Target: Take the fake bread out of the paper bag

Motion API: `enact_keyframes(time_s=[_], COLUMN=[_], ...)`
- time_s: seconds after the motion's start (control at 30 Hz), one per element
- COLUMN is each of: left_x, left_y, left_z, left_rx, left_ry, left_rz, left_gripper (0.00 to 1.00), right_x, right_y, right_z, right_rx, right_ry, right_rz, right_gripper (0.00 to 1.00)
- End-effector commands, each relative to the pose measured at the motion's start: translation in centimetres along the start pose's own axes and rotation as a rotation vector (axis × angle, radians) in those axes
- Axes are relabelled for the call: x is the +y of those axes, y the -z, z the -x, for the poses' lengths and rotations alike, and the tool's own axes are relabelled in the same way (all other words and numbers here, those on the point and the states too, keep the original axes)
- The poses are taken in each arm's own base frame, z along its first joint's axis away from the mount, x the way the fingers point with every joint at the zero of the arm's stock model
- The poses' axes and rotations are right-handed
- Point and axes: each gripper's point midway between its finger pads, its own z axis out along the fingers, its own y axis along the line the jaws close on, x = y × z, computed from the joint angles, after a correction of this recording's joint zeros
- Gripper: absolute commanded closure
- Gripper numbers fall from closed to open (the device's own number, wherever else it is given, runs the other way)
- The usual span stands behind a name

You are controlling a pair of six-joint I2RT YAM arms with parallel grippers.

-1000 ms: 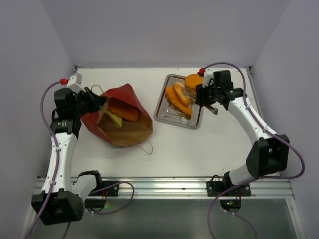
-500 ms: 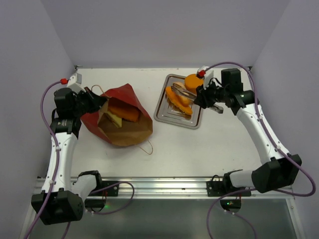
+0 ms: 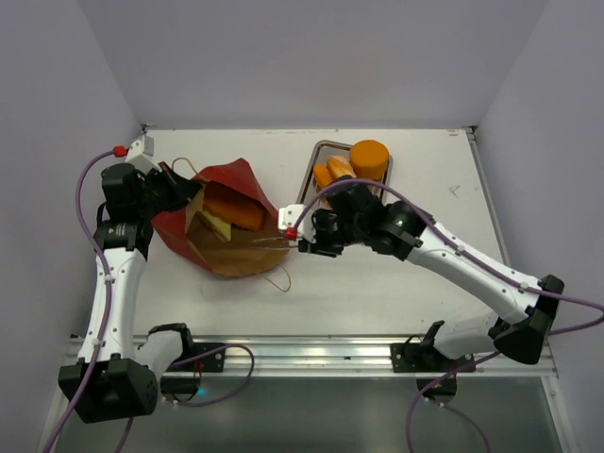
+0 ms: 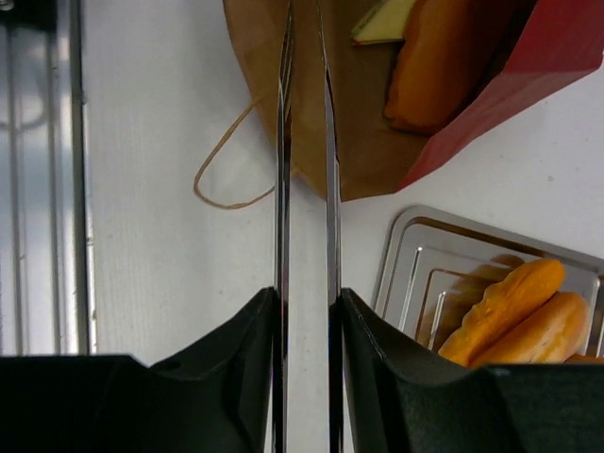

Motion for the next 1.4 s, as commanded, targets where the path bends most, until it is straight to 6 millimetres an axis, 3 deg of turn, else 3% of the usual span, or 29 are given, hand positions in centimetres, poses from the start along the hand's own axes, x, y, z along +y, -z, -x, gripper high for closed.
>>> enact_keyframes(time_s=[0.0, 0.07, 0.13, 0.27, 0.4, 0.6, 1.37], left_x=[-0.7, -0.7, -0.6, -0.5, -0.6, -0.7, -1.0], left_y=[0.5, 0.3, 0.2, 0.1, -0.1, -0.3, -0.3], left_z=[1.4, 1.2, 1.2, 1.1, 0.9, 1.0, 1.0], left_rx=[-0.031, -0.028, -0.027, -0.027, -0.026, -0.03, -0.031], left_ry=[-0.002, 0.013, 0.033, 0.064, 0.082, 0.089, 0.09], left_rz=[-0.007, -0.006, -0.003, -0.003, -0.01, -0.023, -0.039], left_gripper=[1.0, 1.0, 1.0, 1.0, 1.0, 1.0, 1.0], right_x=[-2.6, -3.9, -4.0, -5.6, -5.5, -6.0, -4.8], right_y=[-2.5, -4.4, -6.8, -9.4, -11.6, -13.0, -17.0], right_z=[0.7, 0.9, 2.0, 2.2, 2.2, 2.1, 3.0], right_rx=[0.085, 0.133, 0.131, 0.185, 0.194, 0.209, 0.211], right_ry=[0.095, 0.095, 0.086, 0.069, 0.066, 0.058, 0.017], right_rz=[-0.218, -0.322, -0.366, -0.479, -0.498, -0.538, -0.45], right_gripper=[0.64, 0.63, 0.63, 0.62, 0.61, 0.6, 0.58])
